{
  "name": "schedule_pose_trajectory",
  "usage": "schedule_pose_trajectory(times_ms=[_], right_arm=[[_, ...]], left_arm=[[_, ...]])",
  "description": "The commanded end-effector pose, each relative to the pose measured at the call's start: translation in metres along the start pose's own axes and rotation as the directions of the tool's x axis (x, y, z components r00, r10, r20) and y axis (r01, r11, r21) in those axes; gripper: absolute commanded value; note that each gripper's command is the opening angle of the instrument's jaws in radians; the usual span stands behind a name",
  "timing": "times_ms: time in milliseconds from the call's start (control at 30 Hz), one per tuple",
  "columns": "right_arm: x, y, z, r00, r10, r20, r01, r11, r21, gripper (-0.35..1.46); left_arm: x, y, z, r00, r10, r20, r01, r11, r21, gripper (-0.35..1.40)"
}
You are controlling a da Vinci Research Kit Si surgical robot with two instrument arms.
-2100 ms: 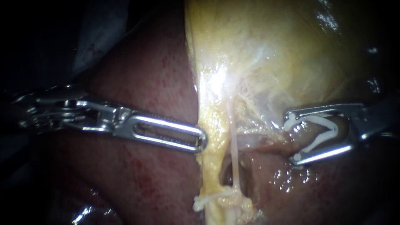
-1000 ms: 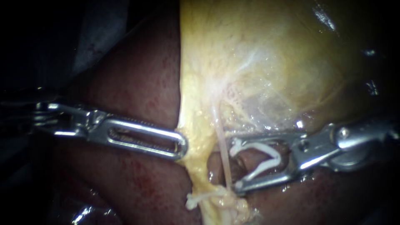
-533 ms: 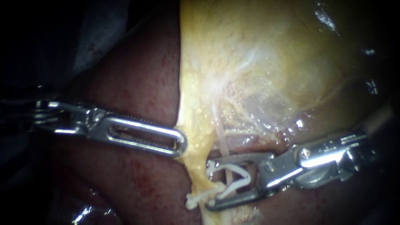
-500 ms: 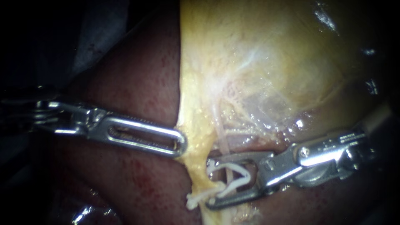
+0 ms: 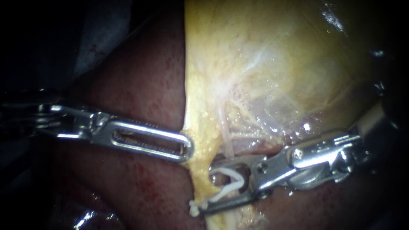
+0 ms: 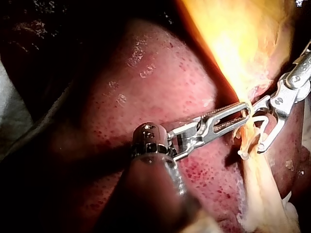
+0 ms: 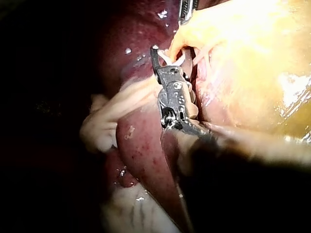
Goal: Clipping second clip left tube
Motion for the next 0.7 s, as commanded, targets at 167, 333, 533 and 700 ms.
schedule_pose_trajectory(times_ms=[167,333,533,700], right_arm=[[-0.0004,0.0001,0.0012,1.0,0.007,0.005,-0.007,1.0,0.015,0.42],[-0.0004,0.0002,0.0016,1.0,0.011,0.006,-0.011,1.0,0.017,0.4],[-0.0005,0.0006,0.0016,1.0,0.017,0.007,-0.017,1.0,0.017,0.36],[-0.0006,0.0008,0.0015,0.999,0.045,0.012,-0.045,0.998,0.033,0.04]], left_arm=[[0.0,0.0,0.0001,1.0,0.0,0.0,0.0,1.0,-0.001,-0.35],[0.0,-0.0001,0.0002,1.0,0.0,0.003,0.0,1.0,-0.003,-0.35],[0.0,-0.0001,0.0002,1.0,0.0,0.003,0.0,1.0,-0.004,-0.35],[0.0001,-0.0001,0.0003,1.0,0.0,0.003,0.0,1.0,-0.004,-0.35]])
